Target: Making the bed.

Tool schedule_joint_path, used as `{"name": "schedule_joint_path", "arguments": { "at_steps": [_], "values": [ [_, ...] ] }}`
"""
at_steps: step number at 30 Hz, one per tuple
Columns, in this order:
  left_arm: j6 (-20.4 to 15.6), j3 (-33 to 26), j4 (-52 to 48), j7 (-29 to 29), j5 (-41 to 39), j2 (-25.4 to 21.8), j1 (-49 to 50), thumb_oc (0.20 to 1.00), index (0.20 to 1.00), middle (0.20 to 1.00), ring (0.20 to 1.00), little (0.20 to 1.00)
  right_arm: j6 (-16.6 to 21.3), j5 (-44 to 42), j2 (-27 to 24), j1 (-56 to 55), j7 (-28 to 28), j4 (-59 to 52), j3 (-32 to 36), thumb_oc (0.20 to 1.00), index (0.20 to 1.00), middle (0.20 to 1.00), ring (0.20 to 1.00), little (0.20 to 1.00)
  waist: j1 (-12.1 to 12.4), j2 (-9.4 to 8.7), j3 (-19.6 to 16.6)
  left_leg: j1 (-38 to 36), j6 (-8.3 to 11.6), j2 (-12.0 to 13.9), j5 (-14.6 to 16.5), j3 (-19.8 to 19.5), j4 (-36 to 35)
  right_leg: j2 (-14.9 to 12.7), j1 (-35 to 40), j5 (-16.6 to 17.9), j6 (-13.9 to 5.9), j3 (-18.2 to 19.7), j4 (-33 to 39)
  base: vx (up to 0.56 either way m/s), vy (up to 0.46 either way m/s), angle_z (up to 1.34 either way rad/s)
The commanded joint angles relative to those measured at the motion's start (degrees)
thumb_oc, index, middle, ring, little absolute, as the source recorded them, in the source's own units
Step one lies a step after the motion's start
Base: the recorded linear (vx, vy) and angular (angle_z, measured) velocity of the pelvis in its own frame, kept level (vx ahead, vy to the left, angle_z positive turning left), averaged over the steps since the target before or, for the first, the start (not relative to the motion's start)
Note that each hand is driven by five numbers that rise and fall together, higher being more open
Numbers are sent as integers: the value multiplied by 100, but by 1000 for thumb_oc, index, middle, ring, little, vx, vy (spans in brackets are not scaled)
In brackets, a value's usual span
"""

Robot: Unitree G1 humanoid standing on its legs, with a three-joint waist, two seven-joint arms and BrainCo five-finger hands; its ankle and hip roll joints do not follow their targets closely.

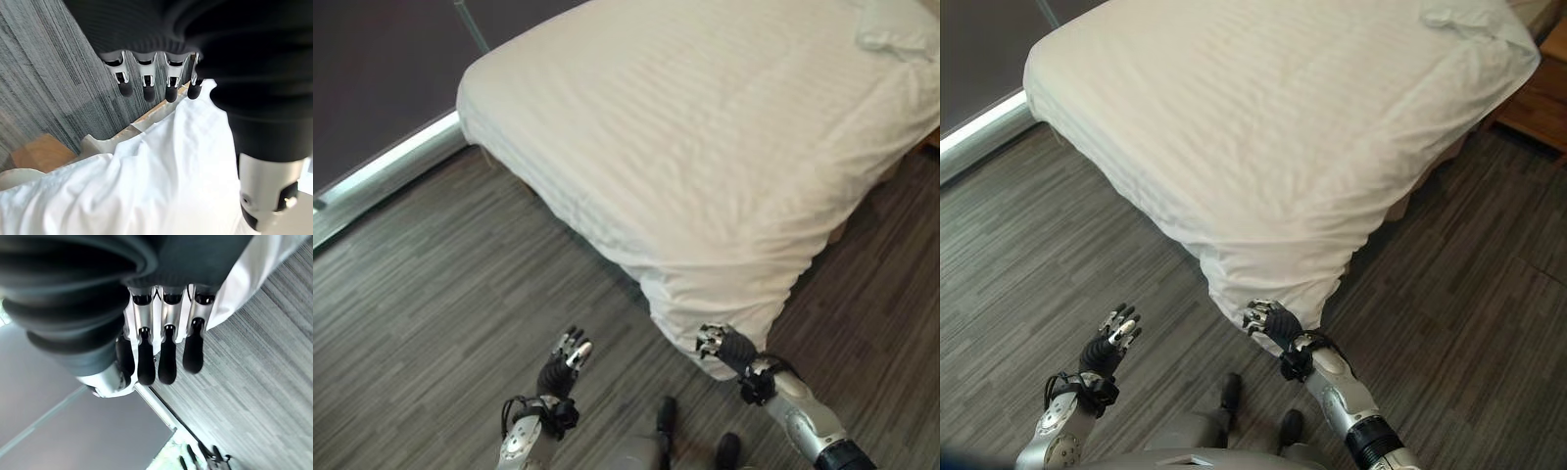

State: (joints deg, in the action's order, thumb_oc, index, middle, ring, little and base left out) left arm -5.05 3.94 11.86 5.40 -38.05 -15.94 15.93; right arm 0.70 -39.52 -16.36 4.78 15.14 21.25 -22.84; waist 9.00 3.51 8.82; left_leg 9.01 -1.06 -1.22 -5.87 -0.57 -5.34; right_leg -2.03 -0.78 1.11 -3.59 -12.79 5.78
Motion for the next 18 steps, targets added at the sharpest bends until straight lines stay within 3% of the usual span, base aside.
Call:
{"name": "schedule_joint_path", "arguments": {
  "at_steps": [1, 11, 18],
  "values": [
    [-377, 184, 16, 122, -165, -228, -454, 1000, 1000, 1000, 1000, 1000, 315, -528, 29, 435, -62, -156, 96, 200, 200, 200, 200, 200, 148, -188, 126, -156, 241, -197, 124, -125, 34, -254, -225, 129, -335, -38, -78, 0, 0, 0],
    [-376, 313, 15, 192, -202, -373, -480, 1000, 1000, 1000, 1000, 1000, 542, -689, -105, 1023, -430, -13, 645, 200, 200, 200, 200, 200, 235, -104, 277, 80, 248, -223, 49, -220, 34, -256, -455, 166, -320, -94, -78, -21, -2, 4],
    [-362, 461, 19, 176, -312, -455, -614, 1000, 1000, 1000, 1000, 1000, 659, -1134, -39, 1717, -855, 1271, 1236, 200, 200, 200, 200, 200, 334, 82, 483, 403, 247, -293, -33, -274, 34, -272, -782, 240, -310, -111, -78, -53, 5, 6]
  ]
}}
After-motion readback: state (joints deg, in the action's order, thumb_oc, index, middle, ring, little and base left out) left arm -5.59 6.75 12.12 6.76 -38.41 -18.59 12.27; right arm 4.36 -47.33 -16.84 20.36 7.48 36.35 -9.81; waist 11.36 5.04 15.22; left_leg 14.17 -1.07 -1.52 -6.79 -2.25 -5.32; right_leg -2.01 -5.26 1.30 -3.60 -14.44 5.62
